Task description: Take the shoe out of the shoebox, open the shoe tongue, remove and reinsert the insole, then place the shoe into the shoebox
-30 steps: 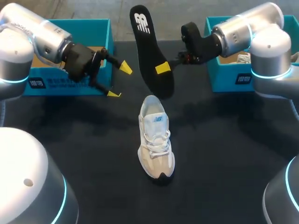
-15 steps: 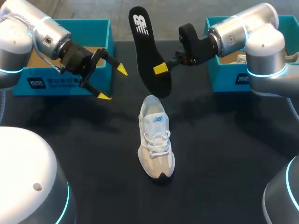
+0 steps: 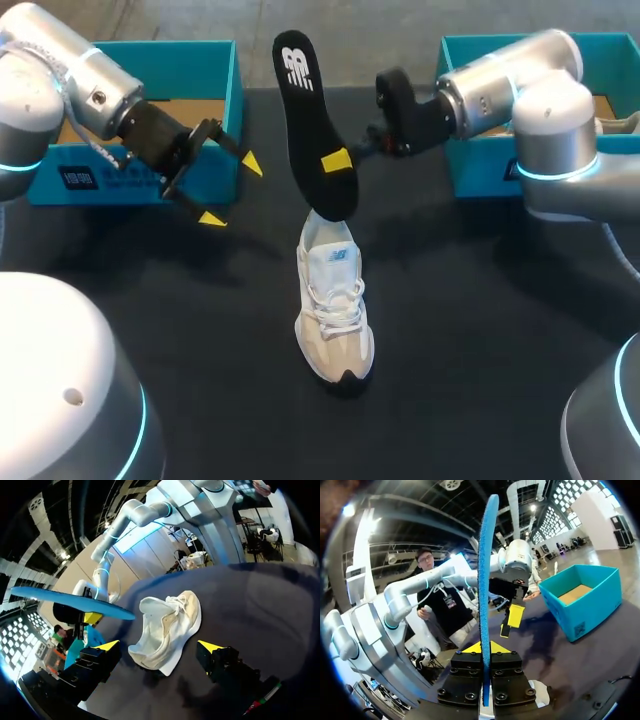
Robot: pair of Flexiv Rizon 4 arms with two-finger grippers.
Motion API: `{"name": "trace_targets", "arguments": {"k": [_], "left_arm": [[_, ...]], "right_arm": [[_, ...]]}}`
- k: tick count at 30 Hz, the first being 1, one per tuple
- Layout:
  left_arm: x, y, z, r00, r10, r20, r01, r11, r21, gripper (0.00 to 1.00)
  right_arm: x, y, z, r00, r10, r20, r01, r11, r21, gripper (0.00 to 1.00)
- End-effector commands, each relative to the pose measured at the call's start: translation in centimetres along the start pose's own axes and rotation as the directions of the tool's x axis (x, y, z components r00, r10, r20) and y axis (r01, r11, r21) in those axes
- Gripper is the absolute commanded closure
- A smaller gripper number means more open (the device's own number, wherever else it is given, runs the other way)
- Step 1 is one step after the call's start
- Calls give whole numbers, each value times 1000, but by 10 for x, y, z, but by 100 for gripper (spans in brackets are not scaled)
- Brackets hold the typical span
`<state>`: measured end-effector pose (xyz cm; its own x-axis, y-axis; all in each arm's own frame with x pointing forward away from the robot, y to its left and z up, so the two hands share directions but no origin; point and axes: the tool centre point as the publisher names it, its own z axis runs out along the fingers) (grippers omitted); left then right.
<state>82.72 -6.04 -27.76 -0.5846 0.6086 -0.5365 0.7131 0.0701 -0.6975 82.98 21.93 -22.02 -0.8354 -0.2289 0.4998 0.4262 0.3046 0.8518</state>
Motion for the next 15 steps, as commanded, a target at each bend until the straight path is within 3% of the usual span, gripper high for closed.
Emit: {"name": "trace_targets", "arguments": {"k": [1, 5, 15], "left_arm": [[8, 5, 6, 1000, -12, 5, 12, 1000, -17, 0], [9, 5, 6, 999, -22, 24, 24, 998, -52, 0], [9, 5, 6, 999, -22, 24, 24, 998, -52, 0]], "right_arm": [[-6, -8, 6, 1000, -1, -8, 1, 1000, -19, 100], [-9, -14, 6, 1000, 1, -24, -1, 999, -33, 100], [-9, -14, 6, 1000, 1, -24, -1, 999, -33, 100]]}}
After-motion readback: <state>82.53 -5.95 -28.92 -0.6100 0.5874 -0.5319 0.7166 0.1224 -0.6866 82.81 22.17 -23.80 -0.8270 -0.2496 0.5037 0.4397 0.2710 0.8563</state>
